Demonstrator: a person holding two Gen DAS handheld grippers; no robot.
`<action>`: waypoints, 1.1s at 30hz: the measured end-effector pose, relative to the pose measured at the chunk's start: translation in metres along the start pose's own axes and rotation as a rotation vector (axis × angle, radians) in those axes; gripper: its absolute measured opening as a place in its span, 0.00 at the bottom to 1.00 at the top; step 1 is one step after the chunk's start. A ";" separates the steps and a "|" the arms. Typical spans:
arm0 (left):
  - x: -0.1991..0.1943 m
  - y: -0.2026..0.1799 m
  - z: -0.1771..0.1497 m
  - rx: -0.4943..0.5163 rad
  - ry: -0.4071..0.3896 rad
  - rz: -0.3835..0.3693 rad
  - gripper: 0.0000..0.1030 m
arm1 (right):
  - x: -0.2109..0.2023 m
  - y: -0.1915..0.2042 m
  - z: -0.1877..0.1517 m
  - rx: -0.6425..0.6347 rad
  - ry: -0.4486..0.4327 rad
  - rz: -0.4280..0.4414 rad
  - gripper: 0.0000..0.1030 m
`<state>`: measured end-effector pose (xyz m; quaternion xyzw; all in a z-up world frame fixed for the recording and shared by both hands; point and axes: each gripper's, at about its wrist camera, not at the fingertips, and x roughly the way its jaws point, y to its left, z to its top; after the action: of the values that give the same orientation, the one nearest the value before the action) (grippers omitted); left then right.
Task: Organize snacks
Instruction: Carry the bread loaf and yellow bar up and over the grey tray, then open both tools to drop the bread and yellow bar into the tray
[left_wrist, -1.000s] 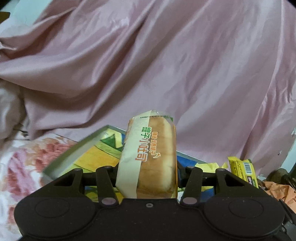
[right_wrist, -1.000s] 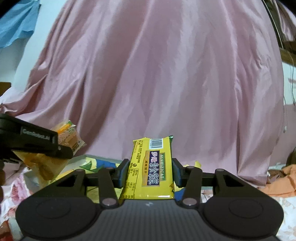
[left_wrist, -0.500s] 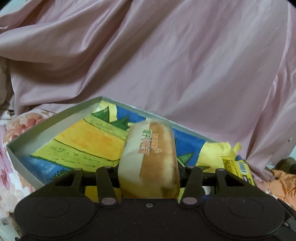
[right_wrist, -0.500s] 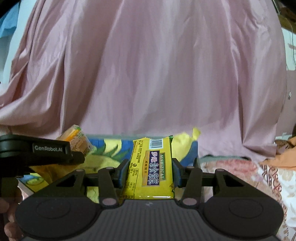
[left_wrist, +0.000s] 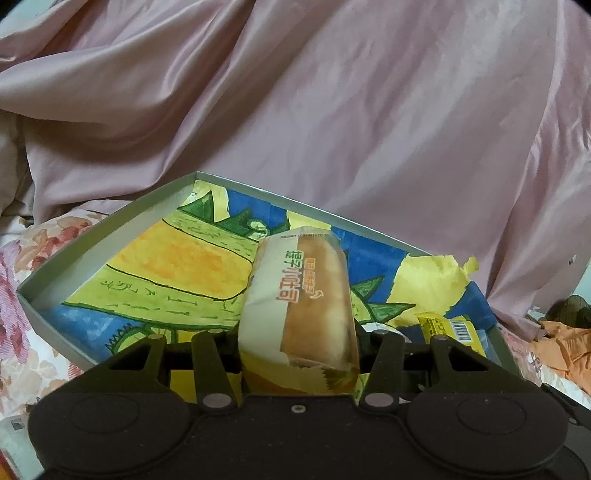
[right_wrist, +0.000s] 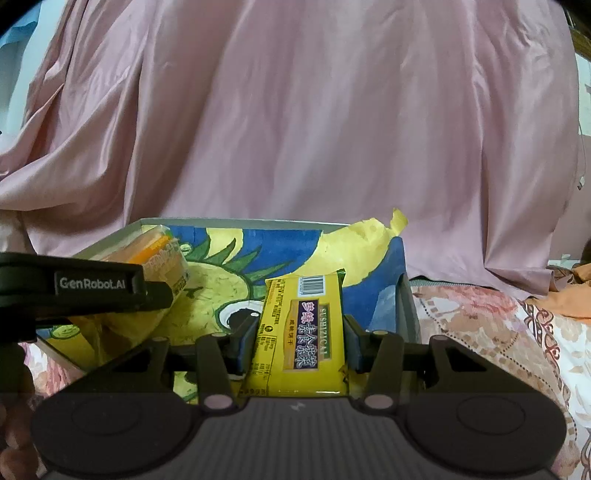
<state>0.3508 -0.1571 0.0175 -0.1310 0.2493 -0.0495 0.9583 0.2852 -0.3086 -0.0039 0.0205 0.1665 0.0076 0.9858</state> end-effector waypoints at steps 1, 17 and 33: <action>0.000 0.000 0.000 0.000 0.000 0.001 0.50 | -0.001 0.000 -0.001 0.000 0.002 0.000 0.51; -0.026 -0.004 0.013 0.011 -0.073 0.031 0.94 | -0.016 0.003 -0.001 -0.012 -0.077 -0.005 0.79; -0.127 0.010 0.010 0.047 -0.200 0.009 0.99 | -0.104 0.002 0.001 0.022 -0.288 -0.037 1.00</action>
<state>0.2455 -0.1249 0.0817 -0.1118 0.1517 -0.0378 0.9814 0.1876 -0.3085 0.0307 0.0292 0.0240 -0.0156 0.9992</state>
